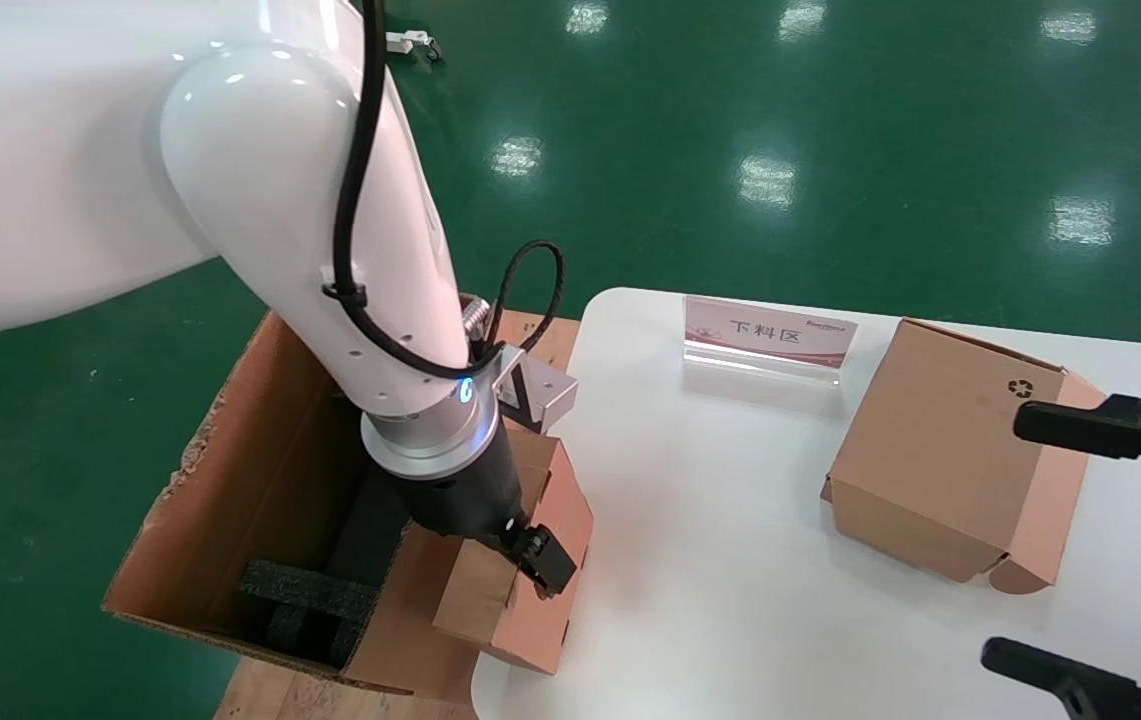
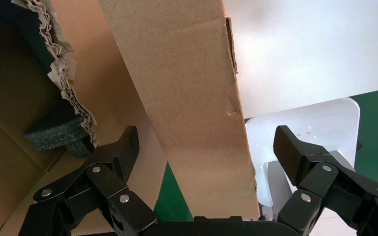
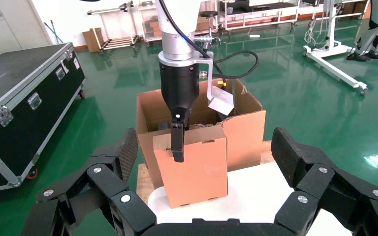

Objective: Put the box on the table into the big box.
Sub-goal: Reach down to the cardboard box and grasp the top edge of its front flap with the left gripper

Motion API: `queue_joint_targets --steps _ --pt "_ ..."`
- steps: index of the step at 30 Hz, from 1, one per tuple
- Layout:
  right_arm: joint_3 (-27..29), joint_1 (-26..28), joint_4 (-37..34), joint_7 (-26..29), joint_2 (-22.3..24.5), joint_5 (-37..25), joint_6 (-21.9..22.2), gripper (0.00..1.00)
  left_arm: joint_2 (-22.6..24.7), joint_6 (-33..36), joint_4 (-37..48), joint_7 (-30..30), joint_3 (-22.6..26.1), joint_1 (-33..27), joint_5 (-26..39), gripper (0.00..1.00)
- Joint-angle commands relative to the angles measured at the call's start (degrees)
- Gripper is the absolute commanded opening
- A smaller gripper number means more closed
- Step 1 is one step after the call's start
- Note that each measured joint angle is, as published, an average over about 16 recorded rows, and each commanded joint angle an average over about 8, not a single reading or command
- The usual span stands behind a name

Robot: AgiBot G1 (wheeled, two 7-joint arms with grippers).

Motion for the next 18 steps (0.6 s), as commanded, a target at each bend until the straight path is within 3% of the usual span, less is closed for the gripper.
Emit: queue_joint_targets --steps 1,17,18 --pt "0.00 0.00 0.00 0.00 0.00 0.00 0.00 1.00 0.14 0.04 0.00 -0.20 0.03 0.06 0.12 0.00" --pt "0.00 -0.01 -0.01 0.00 0.01 0.01 0.02 1.00 0.64 0.14 0.02 -0.77 0.12 0.29 0.54 0.00" --pt "0.00 -0.01 -0.01 0.00 0.01 0.01 0.02 0.88 0.63 0.14 0.02 -0.76 0.12 0.29 0.54 0.00"
